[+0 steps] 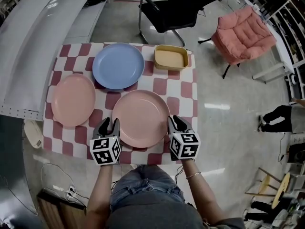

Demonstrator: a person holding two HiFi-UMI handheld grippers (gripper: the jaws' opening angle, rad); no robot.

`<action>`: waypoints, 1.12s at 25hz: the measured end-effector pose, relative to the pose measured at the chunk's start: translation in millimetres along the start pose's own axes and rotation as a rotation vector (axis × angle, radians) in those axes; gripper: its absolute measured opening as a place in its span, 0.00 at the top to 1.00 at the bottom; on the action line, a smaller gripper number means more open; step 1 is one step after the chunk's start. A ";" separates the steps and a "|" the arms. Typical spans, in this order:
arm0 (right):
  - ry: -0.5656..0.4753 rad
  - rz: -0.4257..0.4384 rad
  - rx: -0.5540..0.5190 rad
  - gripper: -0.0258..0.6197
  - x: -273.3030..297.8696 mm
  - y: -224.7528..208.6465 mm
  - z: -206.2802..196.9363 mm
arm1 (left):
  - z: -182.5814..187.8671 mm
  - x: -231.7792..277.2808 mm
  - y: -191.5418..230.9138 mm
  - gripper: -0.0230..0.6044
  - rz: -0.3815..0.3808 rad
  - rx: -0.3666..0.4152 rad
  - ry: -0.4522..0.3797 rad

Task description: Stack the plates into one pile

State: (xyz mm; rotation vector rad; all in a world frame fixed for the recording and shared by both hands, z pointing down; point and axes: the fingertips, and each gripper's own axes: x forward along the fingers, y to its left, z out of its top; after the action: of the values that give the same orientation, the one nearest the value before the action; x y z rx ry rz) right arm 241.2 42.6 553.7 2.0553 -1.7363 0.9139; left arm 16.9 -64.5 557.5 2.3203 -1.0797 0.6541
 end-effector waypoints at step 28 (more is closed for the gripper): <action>0.034 0.034 -0.011 0.86 12.2 25.7 21.3 | 3.8 -6.6 11.2 0.84 0.080 -0.086 0.033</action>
State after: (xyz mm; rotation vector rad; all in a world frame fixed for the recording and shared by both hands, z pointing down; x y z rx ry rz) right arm 223.1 14.7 541.0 1.9973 -1.7597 0.9412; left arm 5.1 -69.5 553.2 2.1954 -1.1675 0.6607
